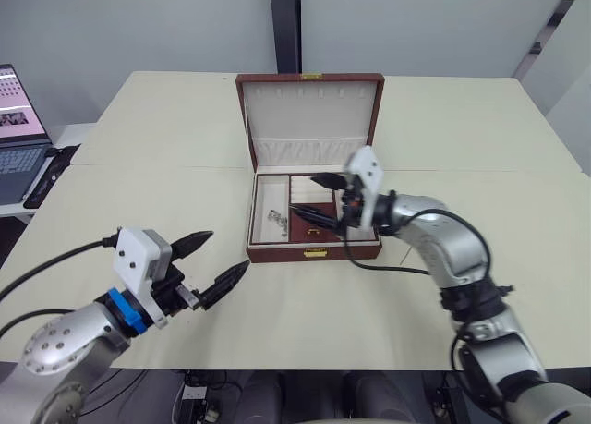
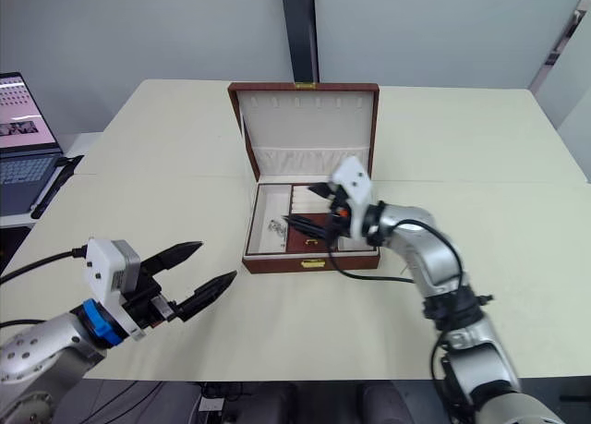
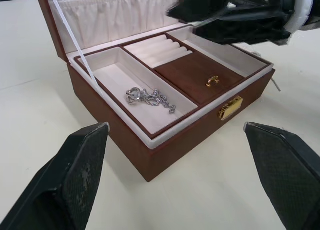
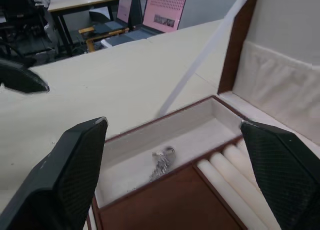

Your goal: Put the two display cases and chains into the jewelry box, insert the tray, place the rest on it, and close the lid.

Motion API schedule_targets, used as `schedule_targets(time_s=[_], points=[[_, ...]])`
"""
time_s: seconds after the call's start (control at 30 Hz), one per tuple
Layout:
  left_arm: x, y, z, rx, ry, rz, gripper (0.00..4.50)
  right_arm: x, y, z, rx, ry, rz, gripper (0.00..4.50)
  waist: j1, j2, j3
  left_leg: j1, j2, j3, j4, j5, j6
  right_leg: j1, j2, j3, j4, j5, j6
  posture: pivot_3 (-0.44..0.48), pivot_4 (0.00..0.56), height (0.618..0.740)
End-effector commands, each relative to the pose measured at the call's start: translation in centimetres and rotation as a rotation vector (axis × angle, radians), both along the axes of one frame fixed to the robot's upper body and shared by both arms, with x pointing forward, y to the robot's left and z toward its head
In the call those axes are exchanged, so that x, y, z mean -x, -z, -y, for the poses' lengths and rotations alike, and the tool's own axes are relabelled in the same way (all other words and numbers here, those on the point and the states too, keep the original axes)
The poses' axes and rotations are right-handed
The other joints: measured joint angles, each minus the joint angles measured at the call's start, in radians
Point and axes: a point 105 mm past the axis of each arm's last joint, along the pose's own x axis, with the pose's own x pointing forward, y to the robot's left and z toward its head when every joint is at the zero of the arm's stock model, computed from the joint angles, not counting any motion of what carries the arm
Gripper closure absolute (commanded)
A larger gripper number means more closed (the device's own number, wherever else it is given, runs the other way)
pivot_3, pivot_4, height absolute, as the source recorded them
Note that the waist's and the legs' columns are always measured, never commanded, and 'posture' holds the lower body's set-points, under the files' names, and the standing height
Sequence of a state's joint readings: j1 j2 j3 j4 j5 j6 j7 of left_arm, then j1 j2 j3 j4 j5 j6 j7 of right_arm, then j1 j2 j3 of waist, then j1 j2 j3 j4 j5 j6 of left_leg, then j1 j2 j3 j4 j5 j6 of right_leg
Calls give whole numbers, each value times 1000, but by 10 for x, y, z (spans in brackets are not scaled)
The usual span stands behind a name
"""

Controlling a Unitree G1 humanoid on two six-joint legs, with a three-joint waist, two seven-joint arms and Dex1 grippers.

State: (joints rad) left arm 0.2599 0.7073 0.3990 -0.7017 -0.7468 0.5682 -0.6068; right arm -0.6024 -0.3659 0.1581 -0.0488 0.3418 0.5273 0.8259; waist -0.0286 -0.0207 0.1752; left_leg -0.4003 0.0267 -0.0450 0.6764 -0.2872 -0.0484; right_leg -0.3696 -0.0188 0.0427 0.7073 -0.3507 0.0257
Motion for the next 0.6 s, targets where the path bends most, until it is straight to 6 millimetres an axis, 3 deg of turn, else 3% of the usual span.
schedule_targets(time_s=[0.03,0.2,0.33,0.6], points=[[-4,-7,-2,-1,36,14,0,-3,-11,40,-9,40,70,14,-1,0,0,0,0,0,0,0,0,0,0,0,-1,0,0,0,150,740],[-17,-14,-24,-38,20,17,0,-1,0,109,71,156,90,14,-7,1,1,0,2,0,-1,0,0,-1,1,1,-1,0,0,0,150,740],[-26,-18,-60,-92,-47,23,0,13,11,166,132,257,53,14,-4,2,3,0,2,1,-1,0,0,0,1,1,-1,0,0,0,150,740],[-25,-22,-114,-160,-144,11,0,34,23,223,217,366,-34,14,-5,2,4,1,2,4,-1,0,0,0,1,1,-1,0,0,0,150,740]])
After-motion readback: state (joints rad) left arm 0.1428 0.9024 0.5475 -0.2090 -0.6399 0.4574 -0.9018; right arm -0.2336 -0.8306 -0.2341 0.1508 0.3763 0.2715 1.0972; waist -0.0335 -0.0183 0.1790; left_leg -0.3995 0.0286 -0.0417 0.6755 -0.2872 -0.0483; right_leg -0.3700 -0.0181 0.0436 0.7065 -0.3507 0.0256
